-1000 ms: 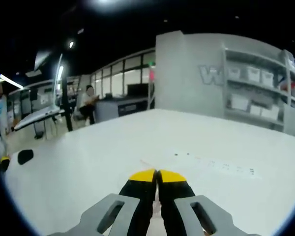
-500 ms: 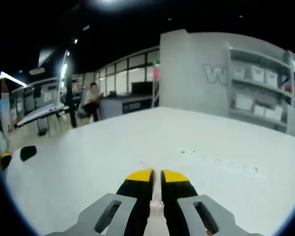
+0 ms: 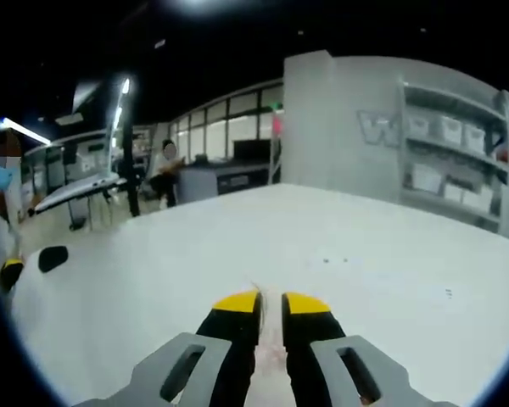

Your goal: Open the resealable bag by pulling the two sides of the seal apart until the entire bag opening is separated and visibly accessible.

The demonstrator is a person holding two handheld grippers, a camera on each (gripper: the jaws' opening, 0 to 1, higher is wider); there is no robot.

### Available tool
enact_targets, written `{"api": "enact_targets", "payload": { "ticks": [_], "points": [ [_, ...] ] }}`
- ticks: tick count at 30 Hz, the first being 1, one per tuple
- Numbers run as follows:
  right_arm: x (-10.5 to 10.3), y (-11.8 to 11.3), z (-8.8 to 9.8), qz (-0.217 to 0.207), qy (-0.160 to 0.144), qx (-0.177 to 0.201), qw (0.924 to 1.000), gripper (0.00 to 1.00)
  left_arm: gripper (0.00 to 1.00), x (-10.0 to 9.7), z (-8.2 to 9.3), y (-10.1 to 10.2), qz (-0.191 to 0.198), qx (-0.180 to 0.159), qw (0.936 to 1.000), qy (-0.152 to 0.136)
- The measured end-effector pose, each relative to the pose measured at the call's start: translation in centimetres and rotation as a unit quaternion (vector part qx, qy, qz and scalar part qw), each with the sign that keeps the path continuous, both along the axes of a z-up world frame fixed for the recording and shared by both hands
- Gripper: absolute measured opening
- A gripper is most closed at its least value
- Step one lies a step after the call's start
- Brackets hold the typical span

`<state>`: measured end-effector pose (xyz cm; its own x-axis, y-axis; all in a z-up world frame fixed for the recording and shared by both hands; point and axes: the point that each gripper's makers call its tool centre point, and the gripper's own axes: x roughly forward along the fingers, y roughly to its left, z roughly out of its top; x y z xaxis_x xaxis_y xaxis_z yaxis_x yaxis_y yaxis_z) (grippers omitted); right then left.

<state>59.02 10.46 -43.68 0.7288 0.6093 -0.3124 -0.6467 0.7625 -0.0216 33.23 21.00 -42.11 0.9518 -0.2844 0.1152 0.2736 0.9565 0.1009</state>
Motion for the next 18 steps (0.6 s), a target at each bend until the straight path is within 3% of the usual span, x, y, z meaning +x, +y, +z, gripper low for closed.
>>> {"api": "enact_targets", "payload": {
  "ticks": [16, 18],
  "points": [
    [-2.7, 0.6, -0.5, 0.018, -0.001, -0.005, 0.9998, 0.13, 0.94, -0.1, 0.0, -0.2, -0.001, -0.001, 1.0, 0.0],
    [-2.2, 0.8, -0.5, 0.021, -0.001, -0.005, 0.9998, 0.14, 0.94, -0.2, 0.0, -0.1, 0.0, -0.001, 1.0, 0.0]
  ]
}}
